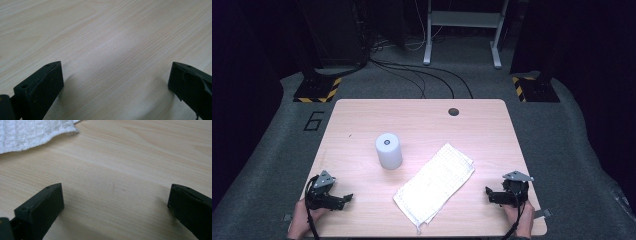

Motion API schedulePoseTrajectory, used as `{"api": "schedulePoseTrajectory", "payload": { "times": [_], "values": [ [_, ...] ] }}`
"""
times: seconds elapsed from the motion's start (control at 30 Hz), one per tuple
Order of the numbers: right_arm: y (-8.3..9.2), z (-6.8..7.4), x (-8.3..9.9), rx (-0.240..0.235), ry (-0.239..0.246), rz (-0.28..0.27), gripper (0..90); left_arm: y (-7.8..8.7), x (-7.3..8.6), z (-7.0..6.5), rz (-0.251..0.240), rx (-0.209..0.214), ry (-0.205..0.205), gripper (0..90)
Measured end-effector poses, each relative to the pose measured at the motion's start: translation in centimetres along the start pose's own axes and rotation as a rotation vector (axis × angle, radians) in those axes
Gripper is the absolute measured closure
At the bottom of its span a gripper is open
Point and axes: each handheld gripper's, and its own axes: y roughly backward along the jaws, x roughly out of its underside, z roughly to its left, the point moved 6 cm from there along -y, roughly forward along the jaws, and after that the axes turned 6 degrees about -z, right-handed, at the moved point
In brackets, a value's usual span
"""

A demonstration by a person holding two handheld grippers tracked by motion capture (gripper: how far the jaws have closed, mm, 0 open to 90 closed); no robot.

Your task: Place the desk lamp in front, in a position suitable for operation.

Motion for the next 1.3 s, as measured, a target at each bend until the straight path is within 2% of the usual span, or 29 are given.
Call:
{"api": "schedulePoseTrajectory", "payload": {
  "times": [0.33,0.47,0.53,0.57,0.77,0.87,0.9,0.97,1.07,1.2,1.27,1.3],
  "values": [
    [0.0,0.0,0.0,0.006,-0.004,0.000,0.0,-0.1,-0.1,0.0,0.007,0.003,-0.007,0.0],
    [0.0,0.1,0.0,0.008,-0.004,-0.001,0.6,-0.2,-0.1,-0.1,0.008,-0.005,0.004,0.0],
    [0.1,0.3,0.0,0.007,0.000,0.001,0.6,-0.2,-0.1,-0.1,0.008,-0.008,0.006,0.2],
    [0.1,0.2,0.1,0.011,0.027,0.004,0.0,-0.2,-0.2,-0.1,0.008,-0.010,0.007,0.3],
    [-0.1,0.1,-0.1,-0.013,0.015,0.017,0.0,-0.2,-0.2,-0.1,0.007,-0.015,0.011,0.5],
    [0.2,0.2,-0.3,-0.034,-0.009,0.016,0.0,-0.2,-0.2,-0.1,0.007,-0.015,0.011,0.6],
    [0.3,0.2,-0.4,-0.037,-0.024,0.001,0.0,-0.2,-0.2,-0.1,0.007,-0.015,0.011,0.6],
    [0.9,0.7,-0.7,-0.036,-0.054,-0.023,0.0,-0.2,-0.2,-0.1,0.006,-0.017,0.012,0.6],
    [1.3,1.5,-1.2,-0.050,-0.070,-0.048,0.0,-0.2,-0.2,-0.1,0.002,-0.018,0.012,1.2],
    [1.5,2.5,-2.0,-0.066,-0.054,-0.054,0.0,-0.1,-0.2,0.0,0.005,-0.018,0.008,1.5],
    [1.6,4.0,-2.8,-0.089,-0.032,-0.071,0.0,0.0,-0.1,0.0,0.018,-0.014,-0.003,1.5],
    [1.6,4.0,-2.8,-0.089,-0.032,-0.071,0.0,0.0,-0.1,0.0,0.018,-0.014,-0.003,1.5]
  ]
}}
